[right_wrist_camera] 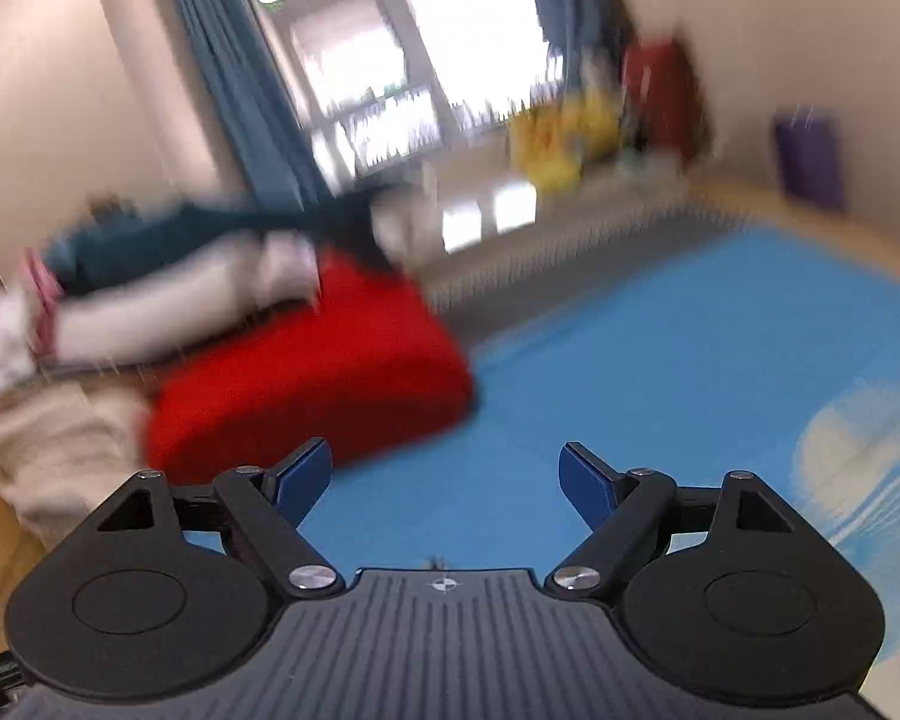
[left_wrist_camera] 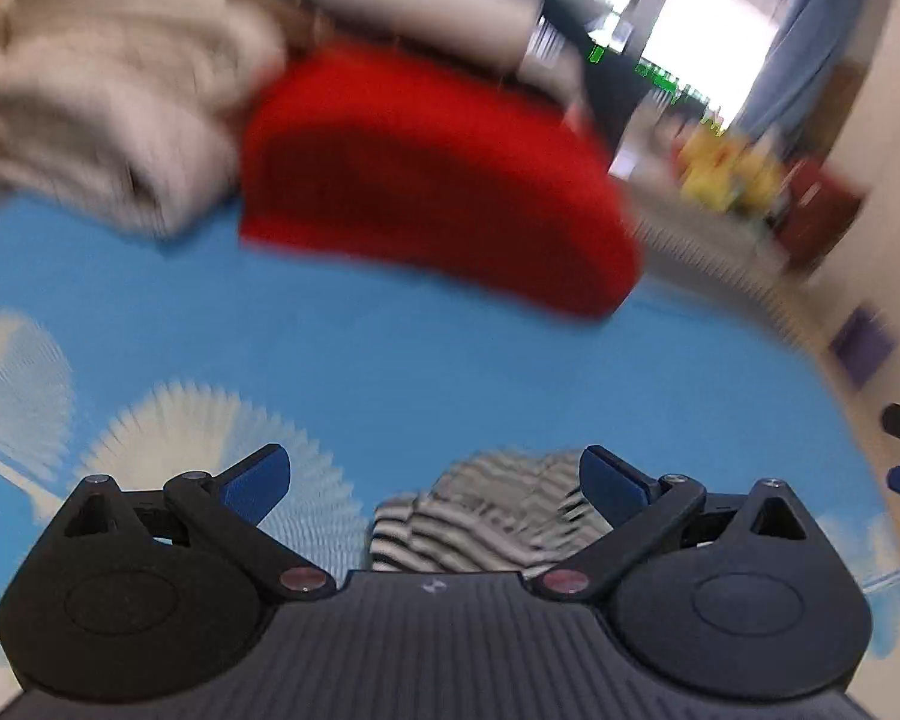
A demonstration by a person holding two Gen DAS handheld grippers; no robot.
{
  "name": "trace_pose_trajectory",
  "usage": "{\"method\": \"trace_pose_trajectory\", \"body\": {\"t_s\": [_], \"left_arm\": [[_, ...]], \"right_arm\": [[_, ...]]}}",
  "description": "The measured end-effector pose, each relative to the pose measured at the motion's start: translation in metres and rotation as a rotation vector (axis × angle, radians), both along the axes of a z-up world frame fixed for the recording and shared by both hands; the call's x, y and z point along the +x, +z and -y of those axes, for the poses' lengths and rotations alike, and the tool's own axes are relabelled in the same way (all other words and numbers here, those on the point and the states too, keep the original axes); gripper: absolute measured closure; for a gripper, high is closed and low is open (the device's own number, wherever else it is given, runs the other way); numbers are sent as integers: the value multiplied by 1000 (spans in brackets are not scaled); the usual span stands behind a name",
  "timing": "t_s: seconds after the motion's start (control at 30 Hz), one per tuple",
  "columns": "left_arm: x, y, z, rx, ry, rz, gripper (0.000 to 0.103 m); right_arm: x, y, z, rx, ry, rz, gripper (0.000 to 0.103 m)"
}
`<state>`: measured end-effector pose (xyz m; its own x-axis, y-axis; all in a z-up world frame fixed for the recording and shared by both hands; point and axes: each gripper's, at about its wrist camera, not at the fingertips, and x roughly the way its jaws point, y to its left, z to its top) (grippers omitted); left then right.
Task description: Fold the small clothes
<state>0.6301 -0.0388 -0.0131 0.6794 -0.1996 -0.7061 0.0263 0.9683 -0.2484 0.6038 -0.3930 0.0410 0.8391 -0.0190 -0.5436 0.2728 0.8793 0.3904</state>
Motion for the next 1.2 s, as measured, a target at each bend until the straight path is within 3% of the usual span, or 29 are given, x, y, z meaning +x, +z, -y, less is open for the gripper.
{"method": "trace_pose_trajectory", "body": {"t_s": [0.13, 0.23, 0.3, 0.33, 0.37, 0.4, 0.43, 0.5, 0.6, 0.67, 0.73, 0.83, 0.87, 0.9, 0.93, 0.97, 1.0, 1.03, 1.1, 1.13, 1.2], "left_arm": [[64, -92, 28, 43, -52, -128, 0], [91, -128, 39, 46, -58, -161, 1], [104, -142, 45, 37, -55, -169, 11], [107, -147, 48, 36, -61, -168, 42], [113, -152, 53, 42, -92, -165, 96], [117, -153, 58, 59, -118, -169, 100], [117, -148, 62, 86, -116, -143, 101], [112, -125, 59, 50, -111, -56, 101], [84, -68, 40, -119, -137, 58, 101], [57, -37, 23, -138, -162, 149, 101], [14, -14, 0, -154, -204, 210, 101], [-71, -11, -35, -130, -273, 241, 99], [-100, -19, -44, -95, -283, 241, 84], [-126, -29, -52, -59, -292, 214, 65], [-155, -44, -63, -13, -298, 144, 21], [-182, -66, -71, 29, -294, 57, 6], [-204, -83, -79, 60, -285, 2, 6], [-226, -101, -90, 85, -282, -64, 6], [-258, -119, -111, 92, -264, -169, 6], [-270, -120, -121, 75, -231, -169, 6], [-280, -107, -136, 48, -173, -139, 6]], "right_arm": [[108, -117, -32, -19, 27, -184, 20], [161, -176, -56, -65, 45, -258, 20], [183, -201, -67, -93, 47, -277, 21], [181, -210, -74, -110, 59, -276, 28], [184, -219, -79, -148, 90, -296, 58], [187, -224, -85, -207, 114, -314, 74], [191, -221, -93, -281, 140, -295, 100], [189, -198, -91, -270, 96, -236, 99], [165, -132, -75, -180, 20, -19, 99], [129, -88, -64, -102, 52, 133, 99], [78, -49, -59, -36, 168, 280, 99], [-33, -19, -72, -73, 414, 377, 99], [-72, -19, -80, -105, 504, 384, 98], [-115, -26, -90, -177, 577, 368, 98], [-149, -37, -97, -229, 617, 324, 94], [-180, -56, -105, -268, 653, 232, 80], [-202, -76, -113, -300, 687, 114, 67], [-225, -104, -118, -318, 696, -26, 40], [-263, -146, -121, -338, 649, -223, 36], [-276, -156, -118, -321, 617, -281, 36], [-300, -154, -109, -263, 523, -307, 35]]}}
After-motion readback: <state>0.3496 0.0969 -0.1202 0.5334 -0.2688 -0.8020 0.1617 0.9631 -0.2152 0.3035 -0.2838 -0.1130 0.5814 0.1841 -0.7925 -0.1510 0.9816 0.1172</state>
